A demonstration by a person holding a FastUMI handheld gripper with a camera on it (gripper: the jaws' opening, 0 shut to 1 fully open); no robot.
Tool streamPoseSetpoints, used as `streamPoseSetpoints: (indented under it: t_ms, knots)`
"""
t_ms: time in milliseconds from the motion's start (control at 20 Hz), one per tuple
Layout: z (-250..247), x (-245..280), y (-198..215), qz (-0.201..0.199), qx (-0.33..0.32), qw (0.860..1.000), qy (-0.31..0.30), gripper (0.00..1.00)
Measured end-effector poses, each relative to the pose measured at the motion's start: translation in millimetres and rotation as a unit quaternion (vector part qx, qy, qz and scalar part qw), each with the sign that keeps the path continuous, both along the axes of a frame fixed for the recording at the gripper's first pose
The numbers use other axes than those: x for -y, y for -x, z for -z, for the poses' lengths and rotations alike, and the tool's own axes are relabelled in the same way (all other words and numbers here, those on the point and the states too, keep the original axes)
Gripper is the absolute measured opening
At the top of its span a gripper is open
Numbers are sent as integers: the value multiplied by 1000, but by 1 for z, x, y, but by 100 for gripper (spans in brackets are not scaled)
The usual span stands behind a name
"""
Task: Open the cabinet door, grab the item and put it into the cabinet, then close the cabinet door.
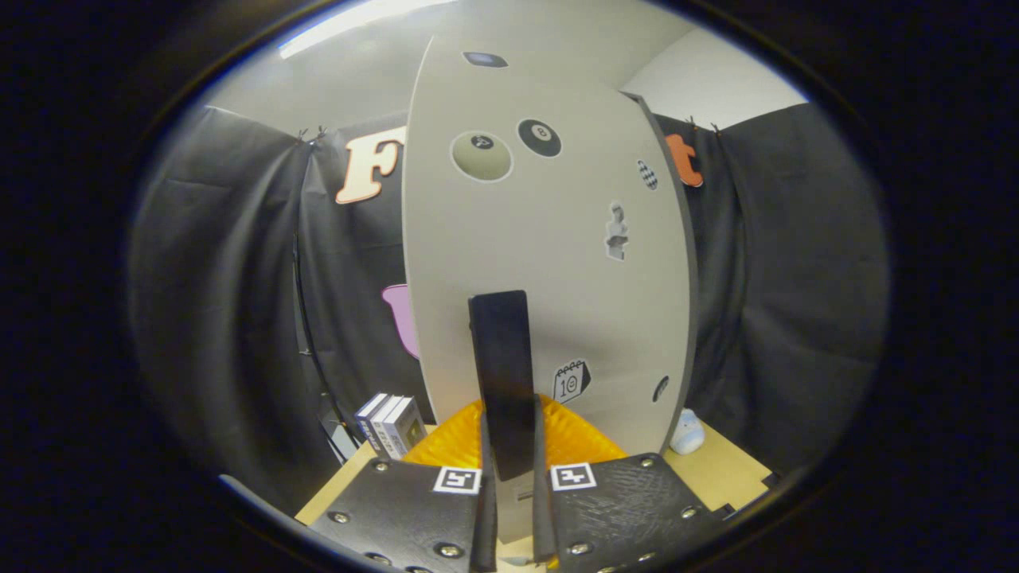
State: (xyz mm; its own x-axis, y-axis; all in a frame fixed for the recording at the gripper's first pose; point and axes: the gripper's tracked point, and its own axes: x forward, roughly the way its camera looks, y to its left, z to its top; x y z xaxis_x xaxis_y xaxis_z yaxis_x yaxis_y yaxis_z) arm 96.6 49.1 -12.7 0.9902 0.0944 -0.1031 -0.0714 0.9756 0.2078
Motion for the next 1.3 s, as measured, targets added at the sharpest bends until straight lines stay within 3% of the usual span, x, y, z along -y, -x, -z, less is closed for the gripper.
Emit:
streamPoseSetpoints:
  t_ms: [500, 1300]
  knots:
    - [3, 86, 61, 49, -13, 999, -17, 17]
    - [7, 179, 90, 107, -25, 994, 8, 16]
